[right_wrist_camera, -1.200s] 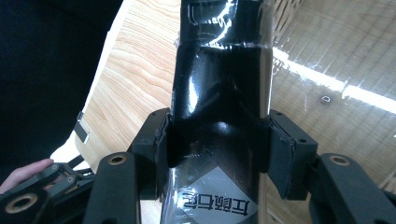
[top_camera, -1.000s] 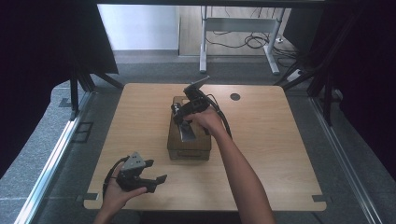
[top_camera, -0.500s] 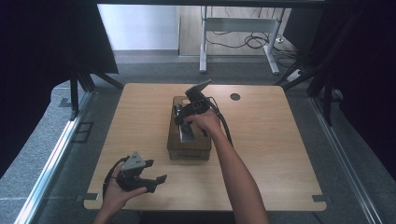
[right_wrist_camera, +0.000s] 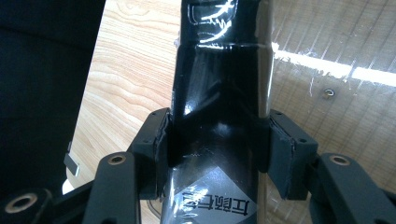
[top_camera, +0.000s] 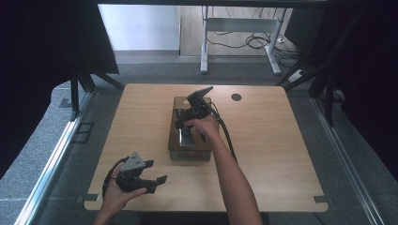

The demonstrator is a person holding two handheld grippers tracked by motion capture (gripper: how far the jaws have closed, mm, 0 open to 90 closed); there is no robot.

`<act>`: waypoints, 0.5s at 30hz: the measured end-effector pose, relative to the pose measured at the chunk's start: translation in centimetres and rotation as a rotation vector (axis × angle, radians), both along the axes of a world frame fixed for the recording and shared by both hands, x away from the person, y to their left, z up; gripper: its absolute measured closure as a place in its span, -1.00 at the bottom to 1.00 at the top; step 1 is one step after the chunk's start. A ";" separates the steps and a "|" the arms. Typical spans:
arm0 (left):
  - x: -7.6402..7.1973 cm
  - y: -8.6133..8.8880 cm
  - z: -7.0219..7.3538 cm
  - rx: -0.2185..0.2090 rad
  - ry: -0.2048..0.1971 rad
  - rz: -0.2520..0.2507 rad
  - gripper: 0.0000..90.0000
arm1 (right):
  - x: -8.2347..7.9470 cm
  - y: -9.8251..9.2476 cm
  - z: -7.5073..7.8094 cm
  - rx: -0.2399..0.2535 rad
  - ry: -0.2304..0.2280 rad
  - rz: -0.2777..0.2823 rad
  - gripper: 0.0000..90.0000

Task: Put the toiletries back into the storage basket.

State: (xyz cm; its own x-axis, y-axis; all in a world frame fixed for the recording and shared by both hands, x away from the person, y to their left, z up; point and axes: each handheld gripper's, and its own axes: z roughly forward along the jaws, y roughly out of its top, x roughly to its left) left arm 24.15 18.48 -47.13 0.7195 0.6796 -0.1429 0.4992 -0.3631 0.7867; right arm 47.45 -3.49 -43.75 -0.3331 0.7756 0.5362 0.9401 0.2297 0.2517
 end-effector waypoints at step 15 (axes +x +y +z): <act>0.0 -0.2 0.0 0.002 0.001 -0.006 -0.52 | -0.2 0.4 -0.9 -0.015 0.022 -0.036 0.03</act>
